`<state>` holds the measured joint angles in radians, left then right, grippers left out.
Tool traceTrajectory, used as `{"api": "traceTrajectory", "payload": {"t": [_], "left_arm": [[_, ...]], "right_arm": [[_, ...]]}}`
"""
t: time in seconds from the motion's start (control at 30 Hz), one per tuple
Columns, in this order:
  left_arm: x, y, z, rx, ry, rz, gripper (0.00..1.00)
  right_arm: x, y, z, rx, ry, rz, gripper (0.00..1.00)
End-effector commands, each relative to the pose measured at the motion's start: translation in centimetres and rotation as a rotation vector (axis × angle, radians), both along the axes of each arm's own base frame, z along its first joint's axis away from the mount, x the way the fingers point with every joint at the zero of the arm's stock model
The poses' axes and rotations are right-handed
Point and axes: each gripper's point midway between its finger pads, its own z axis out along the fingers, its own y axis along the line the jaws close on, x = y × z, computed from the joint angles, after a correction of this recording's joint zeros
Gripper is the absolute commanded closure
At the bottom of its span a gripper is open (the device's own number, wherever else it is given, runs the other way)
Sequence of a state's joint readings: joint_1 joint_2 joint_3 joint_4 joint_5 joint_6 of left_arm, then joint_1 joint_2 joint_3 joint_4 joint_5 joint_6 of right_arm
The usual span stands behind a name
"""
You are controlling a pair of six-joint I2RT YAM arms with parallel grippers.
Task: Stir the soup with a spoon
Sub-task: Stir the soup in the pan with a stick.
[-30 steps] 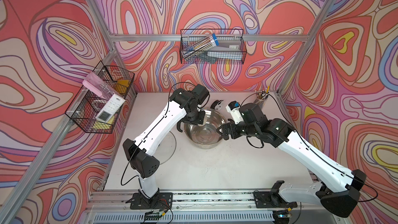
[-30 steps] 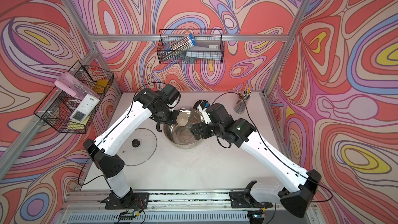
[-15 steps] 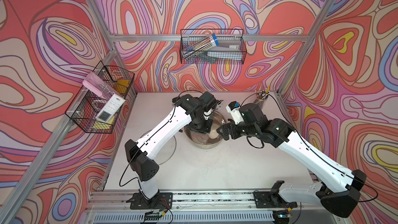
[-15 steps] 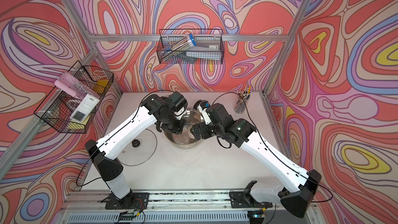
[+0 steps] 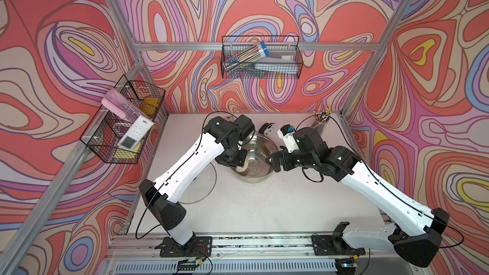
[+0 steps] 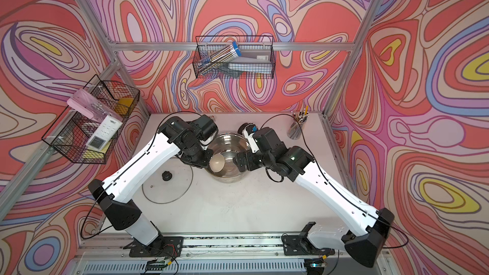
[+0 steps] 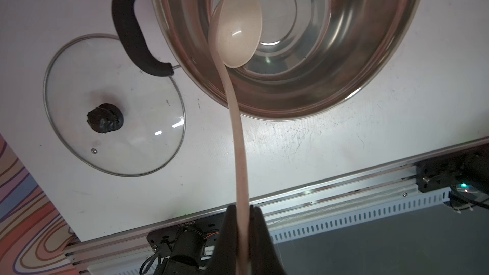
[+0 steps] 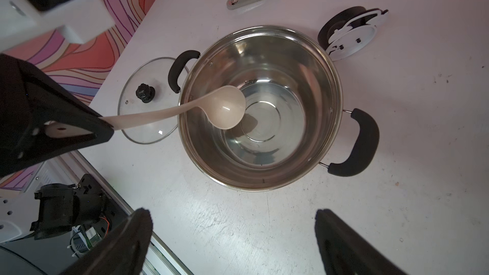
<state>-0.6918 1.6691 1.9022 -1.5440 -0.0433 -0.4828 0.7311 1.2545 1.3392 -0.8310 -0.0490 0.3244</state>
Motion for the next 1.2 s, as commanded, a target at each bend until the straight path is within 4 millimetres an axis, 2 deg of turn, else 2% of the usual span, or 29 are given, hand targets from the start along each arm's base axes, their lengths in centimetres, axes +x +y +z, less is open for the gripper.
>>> {"api": "traceTrajectory", "payload": {"t": [0.0,0.17,0.33,0.47,0.67,0.77,0.9,1.03,1.17], "left_arm": [[2.0,1.3,0.7,0.076,-0.069,0.029,1.00],[4.8,-0.4,1.3,0.038,-0.144,0.032,1.00],[6.4,-3.9,1.8,-0.103,-0.168,0.009,1.00],[6.5,-6.2,1.9,-0.199,-0.143,-0.013,1.00],[4.7,-8.6,1.6,-0.271,-0.080,-0.069,1.00],[3.3,-8.8,1.0,-0.267,-0.036,-0.087,1.00],[1.0,-8.0,0.2,-0.254,0.015,-0.095,1.00],[-1.2,-6.5,-0.4,-0.241,0.061,-0.078,1.00],[-2.4,-4.3,-0.7,-0.184,0.060,-0.046,1.00]], "right_arm": [[-0.1,0.1,0.3,0.013,-0.011,0.001,0.02],[-0.1,-0.1,0.6,0.005,-0.019,-0.004,0.02],[-0.2,-0.4,0.7,-0.002,-0.024,-0.010,0.02],[-0.3,-0.7,0.8,-0.006,-0.028,-0.015,0.02],[-0.3,-0.7,0.7,-0.006,-0.027,-0.015,0.02],[-0.3,-0.6,0.7,-0.002,-0.026,-0.011,0.02],[-0.2,-0.4,0.6,0.001,-0.024,-0.008,0.02],[-0.2,-0.2,0.3,0.006,-0.018,-0.002,0.02],[-0.2,0.2,0.2,0.014,-0.010,0.006,0.02]]}}
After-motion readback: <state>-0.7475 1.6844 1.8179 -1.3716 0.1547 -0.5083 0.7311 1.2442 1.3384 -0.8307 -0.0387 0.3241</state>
